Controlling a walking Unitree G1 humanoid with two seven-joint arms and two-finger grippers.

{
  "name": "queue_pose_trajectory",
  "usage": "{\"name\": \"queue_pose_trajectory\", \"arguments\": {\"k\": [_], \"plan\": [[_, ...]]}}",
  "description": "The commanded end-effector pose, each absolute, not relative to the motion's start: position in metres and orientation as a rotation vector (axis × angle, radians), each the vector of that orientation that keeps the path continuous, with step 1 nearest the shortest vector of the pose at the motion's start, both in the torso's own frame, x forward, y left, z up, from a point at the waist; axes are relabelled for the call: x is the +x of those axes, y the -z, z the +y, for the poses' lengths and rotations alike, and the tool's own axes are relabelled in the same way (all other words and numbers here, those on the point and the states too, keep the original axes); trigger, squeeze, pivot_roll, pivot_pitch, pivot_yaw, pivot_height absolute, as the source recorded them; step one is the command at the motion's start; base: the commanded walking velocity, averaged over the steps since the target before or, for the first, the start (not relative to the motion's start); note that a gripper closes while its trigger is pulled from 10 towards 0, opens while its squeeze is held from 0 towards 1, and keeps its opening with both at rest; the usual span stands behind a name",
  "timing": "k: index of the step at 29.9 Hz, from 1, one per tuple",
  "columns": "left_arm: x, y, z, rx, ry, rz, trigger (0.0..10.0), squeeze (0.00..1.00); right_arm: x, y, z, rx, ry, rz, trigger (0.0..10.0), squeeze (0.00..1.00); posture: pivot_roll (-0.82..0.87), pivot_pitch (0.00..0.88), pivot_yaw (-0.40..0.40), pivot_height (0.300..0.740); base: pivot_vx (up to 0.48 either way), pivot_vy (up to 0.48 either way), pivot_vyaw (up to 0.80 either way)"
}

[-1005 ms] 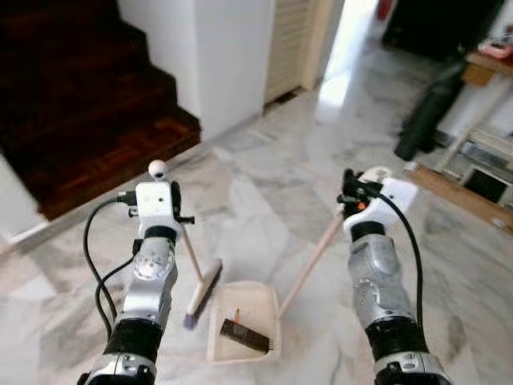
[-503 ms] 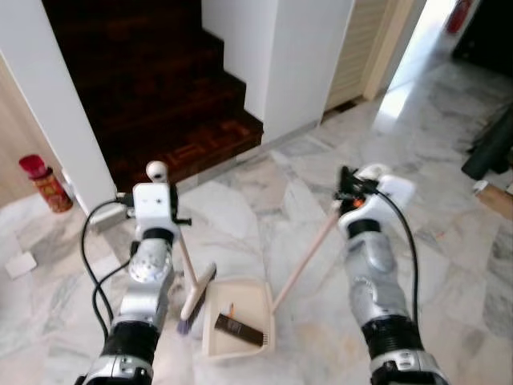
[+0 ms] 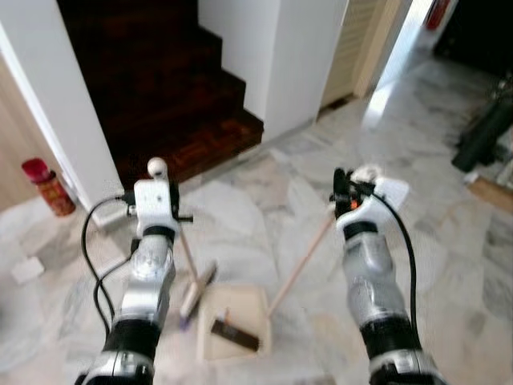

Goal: Sweep floor

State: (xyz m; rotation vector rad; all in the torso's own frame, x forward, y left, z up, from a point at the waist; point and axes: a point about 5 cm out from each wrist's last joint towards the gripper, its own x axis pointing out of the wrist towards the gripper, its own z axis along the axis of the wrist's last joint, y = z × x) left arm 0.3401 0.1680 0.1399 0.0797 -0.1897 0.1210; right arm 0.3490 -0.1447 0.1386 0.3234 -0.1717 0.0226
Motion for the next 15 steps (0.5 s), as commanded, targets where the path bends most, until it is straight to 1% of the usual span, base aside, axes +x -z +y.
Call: {"name": "queue_pose_trajectory", "arguments": {"k": [1, 15], "plan": [[0.3419, -0.1522, 0.1599, 0.078, -0.102, -0.244, 10.0, 0.00, 0.3493, -0.1463, -0.1537, 0.352, 0.006, -0.213, 10.0, 0.00, 0.03, 0.004, -0.059, 0.740, 0.000, 0.375, 0.00], [0.3426, -0.1515, 0.1615, 0.075, -0.115, -0.239, 10.0, 0.00, 0.3491, -0.1455, -0.1577, 0.346, 0.015, -0.214, 10.0, 0.00, 0.02, 0.019, -0.064, 0.740, 0.000, 0.376, 0.00]]}}
